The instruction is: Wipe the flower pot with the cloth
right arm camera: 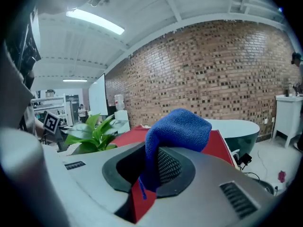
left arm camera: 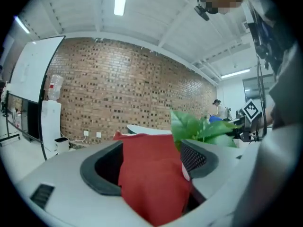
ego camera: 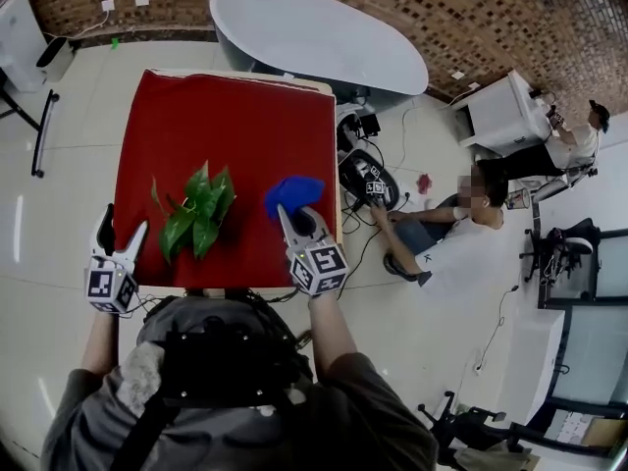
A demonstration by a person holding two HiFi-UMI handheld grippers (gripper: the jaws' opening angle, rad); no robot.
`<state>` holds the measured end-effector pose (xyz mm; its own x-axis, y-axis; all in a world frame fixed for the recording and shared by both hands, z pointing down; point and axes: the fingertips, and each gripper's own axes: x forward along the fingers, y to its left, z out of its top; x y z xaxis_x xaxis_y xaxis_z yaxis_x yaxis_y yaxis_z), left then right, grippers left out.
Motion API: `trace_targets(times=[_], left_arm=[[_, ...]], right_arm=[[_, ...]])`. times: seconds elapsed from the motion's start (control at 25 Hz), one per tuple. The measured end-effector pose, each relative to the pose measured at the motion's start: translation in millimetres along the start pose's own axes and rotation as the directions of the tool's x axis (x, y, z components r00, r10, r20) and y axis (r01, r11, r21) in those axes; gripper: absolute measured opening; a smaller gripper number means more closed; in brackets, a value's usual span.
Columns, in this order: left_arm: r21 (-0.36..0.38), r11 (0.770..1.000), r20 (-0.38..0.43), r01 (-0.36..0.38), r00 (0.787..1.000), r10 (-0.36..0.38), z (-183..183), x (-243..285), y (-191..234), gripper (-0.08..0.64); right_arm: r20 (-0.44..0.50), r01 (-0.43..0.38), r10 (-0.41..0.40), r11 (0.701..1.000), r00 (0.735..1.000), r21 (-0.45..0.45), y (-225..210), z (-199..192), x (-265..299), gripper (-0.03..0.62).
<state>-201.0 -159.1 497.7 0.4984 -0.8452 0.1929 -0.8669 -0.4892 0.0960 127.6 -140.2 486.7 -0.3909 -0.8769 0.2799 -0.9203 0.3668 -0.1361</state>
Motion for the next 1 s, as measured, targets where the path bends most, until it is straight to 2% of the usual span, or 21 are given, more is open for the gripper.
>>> trace_targets(times=[0.04, 0.12, 0.2, 0.28, 0.4, 0.52, 0.64, 0.84, 1.0], left_arm=[[0.006, 1.0, 0.038, -0.004, 0.999, 0.004, 16.7, -2.1, -2.6, 0.398], [0.023, 1.0, 0.108, -0.019, 0.994, 0.017, 48.2, -6.6, -8.7, 0.282], [0.049, 0.998, 0.16, -0.038, 0.987, 0.03, 74.8, -10.9, -15.3, 0.249], [0.061, 0.997, 0.201, -0.045, 0.979, 0.032, 94.1, -14.0, -22.1, 0.144], [0.014, 1.0, 0.23, 0.002, 0.973, -0.005, 110.6, -15.0, -33.5, 0.027], [-0.008, 0.999, 0.231, 0.048, 0.972, -0.045, 119.7, -14.2, -44.3, 0.026], [0.015, 0.999, 0.201, 0.043, 0.979, -0.045, 120.4, -14.7, -47.9, 0.026], [0.052, 0.997, 0.218, 0.049, 0.974, -0.059, 121.5, -13.0, -49.9, 0.026], [0.041, 0.998, 0.218, 0.039, 0.975, -0.047, 121.8, -9.3, -47.9, 0.026]], right_arm=[[0.019, 0.005, -0.005, 1.0, 1.0, -0.005, 0.4, 9.5, -2.0, 0.069], [0.056, 0.007, -0.006, 1.0, 0.998, -0.014, 3.8, 28.0, -6.5, 0.069], [0.092, -0.007, 0.01, 1.0, 0.996, -0.028, 11.5, 45.8, -8.9, 0.069], [0.133, -0.027, 0.031, 0.999, 0.991, -0.028, 20.9, 63.6, -11.8, 0.067], [0.206, -0.062, 0.057, 0.998, 0.977, 0.015, 33.4, 90.1, -18.5, 0.067], [0.223, -0.061, 0.061, 0.998, 0.973, -0.007, 39.9, 104.4, -21.9, 0.067], [0.199, -0.052, 0.056, 0.998, 0.978, -0.026, 43.0, 101.8, -19.9, 0.067], [0.179, -0.043, 0.045, 0.999, 0.983, -0.013, 44.7, 86.8, -21.0, 0.067], [0.168, -0.034, 0.04, 0.999, 0.985, -0.038, 44.4, 86.7, -19.9, 0.067]])
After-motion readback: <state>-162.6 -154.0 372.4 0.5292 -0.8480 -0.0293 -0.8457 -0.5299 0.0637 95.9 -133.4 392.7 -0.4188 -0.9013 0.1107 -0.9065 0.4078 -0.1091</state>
